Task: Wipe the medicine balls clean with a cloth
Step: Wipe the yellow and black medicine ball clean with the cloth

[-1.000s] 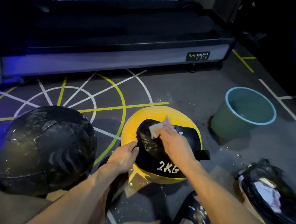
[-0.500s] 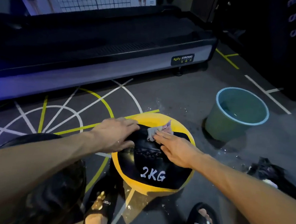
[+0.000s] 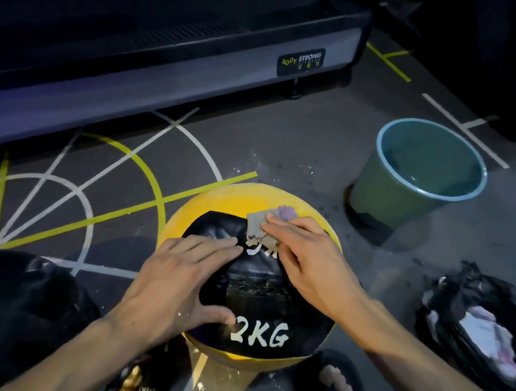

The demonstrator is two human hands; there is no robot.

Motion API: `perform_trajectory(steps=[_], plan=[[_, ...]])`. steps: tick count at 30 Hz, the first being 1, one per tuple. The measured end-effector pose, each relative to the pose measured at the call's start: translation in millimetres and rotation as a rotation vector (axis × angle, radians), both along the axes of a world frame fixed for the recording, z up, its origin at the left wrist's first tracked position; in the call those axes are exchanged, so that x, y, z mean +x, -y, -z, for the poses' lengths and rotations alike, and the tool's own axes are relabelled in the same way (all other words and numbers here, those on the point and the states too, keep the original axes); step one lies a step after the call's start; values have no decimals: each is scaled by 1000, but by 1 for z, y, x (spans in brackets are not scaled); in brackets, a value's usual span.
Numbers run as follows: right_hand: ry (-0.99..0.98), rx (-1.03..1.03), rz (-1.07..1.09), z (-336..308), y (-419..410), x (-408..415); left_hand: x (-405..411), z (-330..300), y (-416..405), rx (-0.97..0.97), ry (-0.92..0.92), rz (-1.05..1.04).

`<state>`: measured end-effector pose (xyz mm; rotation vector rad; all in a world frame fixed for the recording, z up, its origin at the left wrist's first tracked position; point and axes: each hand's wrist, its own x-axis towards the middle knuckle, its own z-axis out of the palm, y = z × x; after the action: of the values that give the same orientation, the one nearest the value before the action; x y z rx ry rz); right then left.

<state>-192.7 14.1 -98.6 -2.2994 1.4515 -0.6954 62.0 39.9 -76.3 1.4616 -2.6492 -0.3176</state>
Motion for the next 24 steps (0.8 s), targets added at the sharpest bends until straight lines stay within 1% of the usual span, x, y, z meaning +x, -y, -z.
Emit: perform_trajectory(steps=[2,6,9,12,14,16,20,21,24], plan=[[24,-50,-3,4,-13,2,0,3,-14,-2,6,-20],[41,-78,29,2,-39,-5,12,7,-37,23,57,-60],[74,-64,190,2,-47,-12,22,4,-41,50,75,-110],[160,36,374,4,-48,-13,21,12,-37,-9,57,-107],[151,56,441,6,-49,-9,15,19,-37,-41,27,-106],[113,55,464,6,-39,-7,6,23,-34,-68,6,-109],[0,75,410,-5,8,7,-9,28,-28,-114,-13,-94],[-40,76,345,-9,17,21,-10,28,-28,-121,-16,-90],[-99,102,43,-17,18,66,-6,32,-30,-119,-21,-78]])
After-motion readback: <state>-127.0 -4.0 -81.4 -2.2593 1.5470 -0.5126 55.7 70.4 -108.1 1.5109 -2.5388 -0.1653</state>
